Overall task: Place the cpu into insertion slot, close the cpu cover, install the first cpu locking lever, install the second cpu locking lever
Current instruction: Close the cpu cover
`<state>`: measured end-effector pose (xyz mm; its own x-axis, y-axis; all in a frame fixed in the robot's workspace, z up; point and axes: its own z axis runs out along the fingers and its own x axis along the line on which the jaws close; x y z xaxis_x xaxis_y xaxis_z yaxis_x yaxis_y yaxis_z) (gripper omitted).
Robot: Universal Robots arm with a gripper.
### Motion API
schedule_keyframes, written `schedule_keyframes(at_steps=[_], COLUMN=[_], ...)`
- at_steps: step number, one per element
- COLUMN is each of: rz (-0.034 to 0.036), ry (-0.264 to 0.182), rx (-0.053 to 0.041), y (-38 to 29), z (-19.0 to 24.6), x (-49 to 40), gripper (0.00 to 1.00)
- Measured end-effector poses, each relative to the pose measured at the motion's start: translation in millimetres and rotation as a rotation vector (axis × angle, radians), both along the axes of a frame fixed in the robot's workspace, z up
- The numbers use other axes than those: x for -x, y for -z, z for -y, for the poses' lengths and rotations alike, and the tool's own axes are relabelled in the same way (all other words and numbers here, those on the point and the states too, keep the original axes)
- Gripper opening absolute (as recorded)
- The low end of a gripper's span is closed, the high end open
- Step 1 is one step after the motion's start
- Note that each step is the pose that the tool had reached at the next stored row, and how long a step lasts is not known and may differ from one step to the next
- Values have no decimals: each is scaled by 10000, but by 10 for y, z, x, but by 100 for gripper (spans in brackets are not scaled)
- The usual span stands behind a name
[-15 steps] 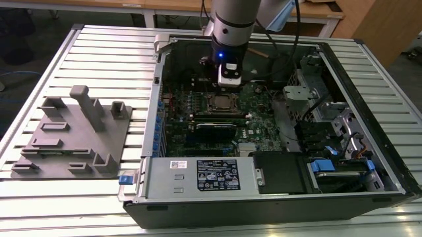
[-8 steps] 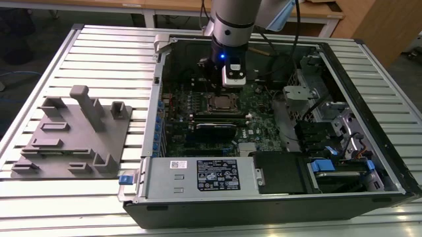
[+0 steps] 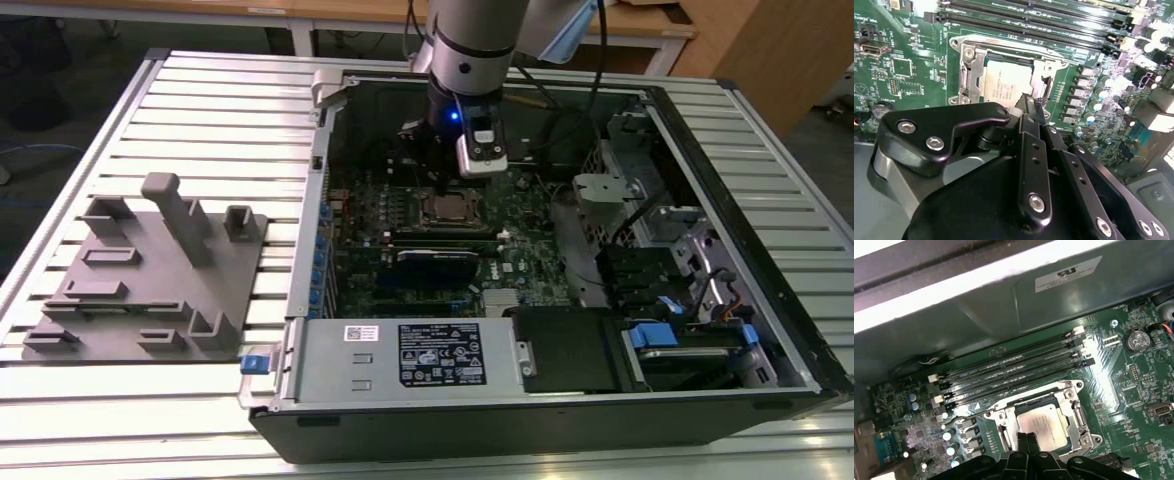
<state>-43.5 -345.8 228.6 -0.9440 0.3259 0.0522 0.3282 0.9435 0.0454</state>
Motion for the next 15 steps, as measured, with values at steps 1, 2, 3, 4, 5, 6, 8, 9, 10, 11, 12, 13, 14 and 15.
schedule_keyframes(at_steps=[1, 2, 3, 4, 5, 6, 8, 9, 10, 11, 12, 13, 14, 15], rz=[45, 94, 164, 238, 312, 364, 372, 373, 373, 375, 380, 395, 419, 439], ry=[-7, -12, -19, -26, -38, -47, -49, -50, -60, -104, -201, -325, -462, -586], rx=[-1, -1, 1, 2, 2, 1, 0, 0, 1, 1, 1, 0, -3, -6], y=[0, 2, 2, 3, 5, 5, 6, 6, 5, 5, 5, 6, 7, 9], z=[0, 0, 0, 0, 0, 0, -1, 0, 0, 0, 0, 0, 0, 0], x=[1, 1, 2, 2, 2, 2, 2, 2, 2, 2, 2, 2, 3, 2], gripper=[10, 10, 10, 10, 10, 10, 10, 10, 10, 10, 10, 10, 10, 10])
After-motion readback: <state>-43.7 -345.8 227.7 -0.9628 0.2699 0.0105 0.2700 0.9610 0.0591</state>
